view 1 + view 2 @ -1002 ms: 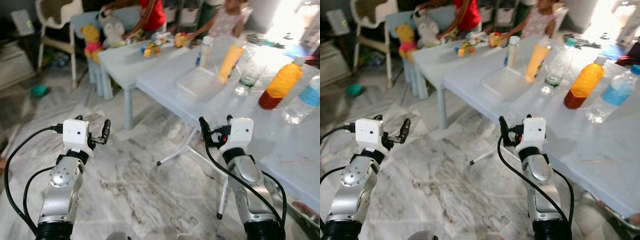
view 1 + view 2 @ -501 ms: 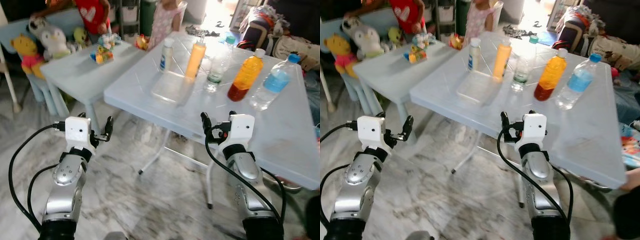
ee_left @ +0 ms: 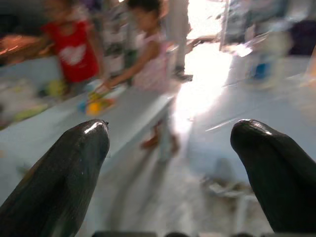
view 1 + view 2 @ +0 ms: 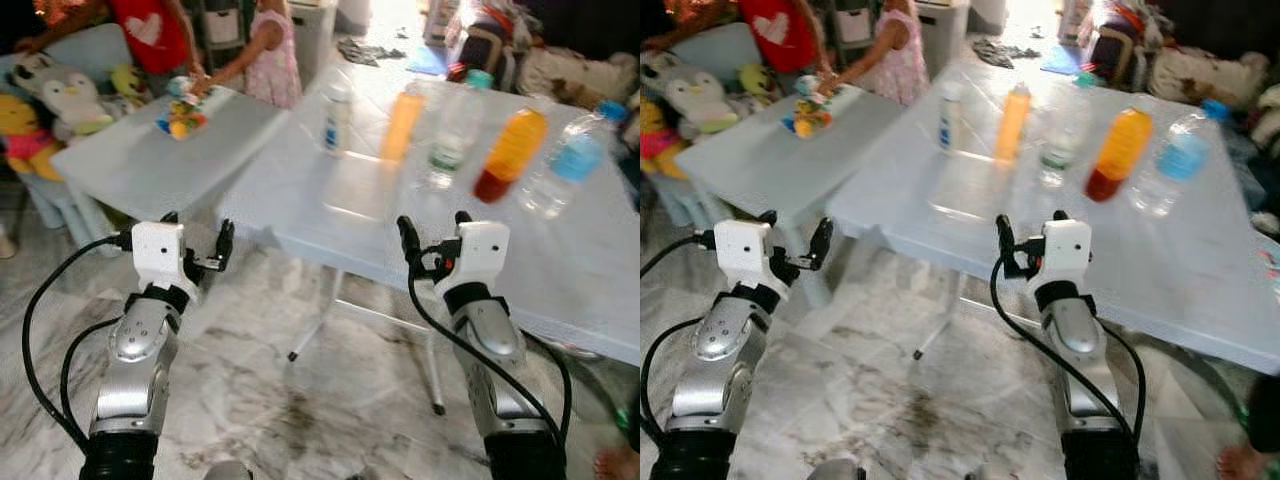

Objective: Restocking fridge

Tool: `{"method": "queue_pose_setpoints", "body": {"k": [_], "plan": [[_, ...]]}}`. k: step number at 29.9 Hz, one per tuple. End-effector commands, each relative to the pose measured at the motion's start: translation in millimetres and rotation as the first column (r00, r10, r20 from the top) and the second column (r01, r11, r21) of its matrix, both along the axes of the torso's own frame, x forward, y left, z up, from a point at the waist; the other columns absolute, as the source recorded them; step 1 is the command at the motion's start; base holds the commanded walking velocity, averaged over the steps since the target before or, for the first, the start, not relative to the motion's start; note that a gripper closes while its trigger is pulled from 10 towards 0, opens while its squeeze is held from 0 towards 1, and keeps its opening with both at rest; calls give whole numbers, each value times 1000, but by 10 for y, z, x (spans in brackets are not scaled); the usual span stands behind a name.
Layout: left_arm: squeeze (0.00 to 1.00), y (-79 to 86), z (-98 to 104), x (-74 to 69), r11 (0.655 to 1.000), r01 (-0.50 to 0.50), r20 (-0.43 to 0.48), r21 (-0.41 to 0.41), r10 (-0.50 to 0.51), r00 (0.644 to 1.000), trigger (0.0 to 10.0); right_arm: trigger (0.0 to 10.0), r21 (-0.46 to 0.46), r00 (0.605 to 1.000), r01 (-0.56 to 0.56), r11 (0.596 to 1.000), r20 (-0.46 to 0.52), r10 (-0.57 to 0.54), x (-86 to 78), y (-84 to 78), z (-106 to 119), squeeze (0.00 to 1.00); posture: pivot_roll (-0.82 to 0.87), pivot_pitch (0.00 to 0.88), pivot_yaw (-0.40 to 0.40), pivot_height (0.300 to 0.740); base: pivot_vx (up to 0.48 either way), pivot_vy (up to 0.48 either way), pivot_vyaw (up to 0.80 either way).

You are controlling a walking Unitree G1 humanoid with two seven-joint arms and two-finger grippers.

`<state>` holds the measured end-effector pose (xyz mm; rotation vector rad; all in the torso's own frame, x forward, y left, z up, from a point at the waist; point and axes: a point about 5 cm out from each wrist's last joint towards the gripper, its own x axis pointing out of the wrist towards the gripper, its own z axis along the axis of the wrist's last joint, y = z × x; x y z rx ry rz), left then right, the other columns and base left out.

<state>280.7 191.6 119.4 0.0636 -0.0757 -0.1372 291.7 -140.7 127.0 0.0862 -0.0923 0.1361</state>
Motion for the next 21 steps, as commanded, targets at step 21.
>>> {"method": "queue_pose_setpoints", "body": {"k": [21], "plan": [[0, -98, 45, -26, 997, 72, -15, -12, -72, 997, 10000, 10000, 10, 1000, -21, 1000, 6, 21, 15, -36, 68, 0, 26, 76, -70, 740, 128, 56, -648]]}}
